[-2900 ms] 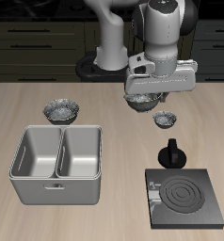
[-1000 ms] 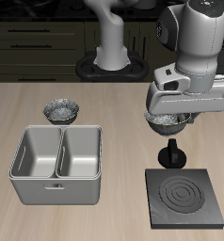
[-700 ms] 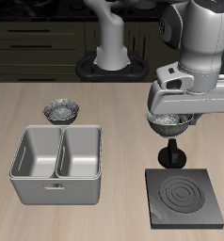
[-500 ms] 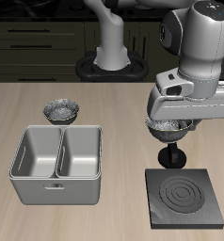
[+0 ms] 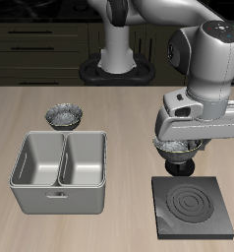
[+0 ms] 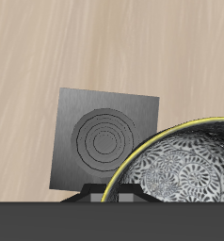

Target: Place the medium-sized bowl on the flat stove

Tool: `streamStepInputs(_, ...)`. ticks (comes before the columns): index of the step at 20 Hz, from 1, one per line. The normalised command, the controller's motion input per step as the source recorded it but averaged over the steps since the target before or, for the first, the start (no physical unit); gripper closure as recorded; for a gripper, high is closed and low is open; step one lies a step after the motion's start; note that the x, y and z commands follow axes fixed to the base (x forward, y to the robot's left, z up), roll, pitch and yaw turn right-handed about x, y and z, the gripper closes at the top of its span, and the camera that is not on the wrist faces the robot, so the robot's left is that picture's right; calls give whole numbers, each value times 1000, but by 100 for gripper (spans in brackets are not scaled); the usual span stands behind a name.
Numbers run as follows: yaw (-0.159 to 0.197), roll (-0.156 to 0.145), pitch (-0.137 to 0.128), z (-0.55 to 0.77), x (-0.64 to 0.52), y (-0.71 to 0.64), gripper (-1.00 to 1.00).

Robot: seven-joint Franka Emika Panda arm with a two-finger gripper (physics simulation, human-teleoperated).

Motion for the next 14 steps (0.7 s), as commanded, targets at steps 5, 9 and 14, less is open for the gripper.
streamStepInputs(5,24,1,16,-185,222,134,100)
streamStepInputs(9,8,13,-7,-158,79,68,100)
streamStepInputs(14,30,15,32,-317,130,163,100)
